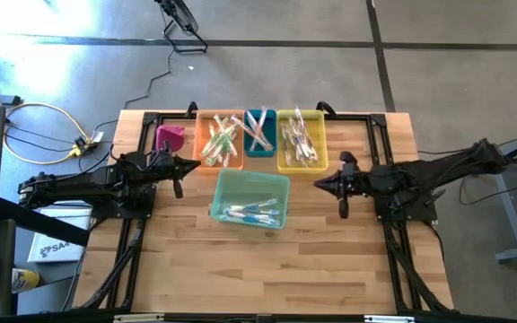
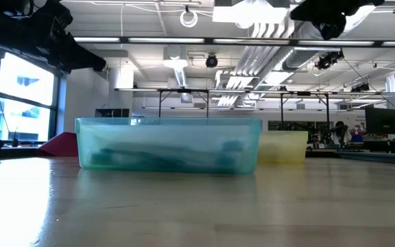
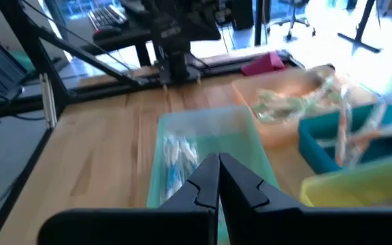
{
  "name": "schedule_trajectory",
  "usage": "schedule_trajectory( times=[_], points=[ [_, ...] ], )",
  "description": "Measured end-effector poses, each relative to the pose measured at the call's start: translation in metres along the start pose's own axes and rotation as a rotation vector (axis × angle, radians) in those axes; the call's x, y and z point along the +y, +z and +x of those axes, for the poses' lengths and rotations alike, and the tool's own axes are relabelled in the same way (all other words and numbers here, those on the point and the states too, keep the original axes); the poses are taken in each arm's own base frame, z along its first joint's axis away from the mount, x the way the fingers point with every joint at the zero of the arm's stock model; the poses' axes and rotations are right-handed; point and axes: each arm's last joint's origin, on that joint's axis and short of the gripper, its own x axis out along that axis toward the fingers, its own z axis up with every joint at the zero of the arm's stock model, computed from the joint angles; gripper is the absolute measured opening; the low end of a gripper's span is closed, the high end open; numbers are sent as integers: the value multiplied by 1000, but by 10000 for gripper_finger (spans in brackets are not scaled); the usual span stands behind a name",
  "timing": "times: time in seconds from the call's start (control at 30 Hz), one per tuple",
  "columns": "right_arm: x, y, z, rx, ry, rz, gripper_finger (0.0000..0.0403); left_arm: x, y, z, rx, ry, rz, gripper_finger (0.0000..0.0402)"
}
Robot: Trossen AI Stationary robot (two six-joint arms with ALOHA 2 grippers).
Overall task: Pick & Place Toothbrushes
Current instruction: Return to Home Position
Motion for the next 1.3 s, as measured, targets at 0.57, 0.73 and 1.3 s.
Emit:
schedule_trajectory(
  times=[0.57,0.73,1.3],
  points=[
    [-22,6,-63,-79,79,29,2,0,0,0,1,0,-22,0],
    [-28,4,-77,-106,83,45,2,0,0,0,1,0,-24,0],
    [-45,-32,-100,-289,193,100,2,0,0,0,1,0,-23,0]
  ],
)
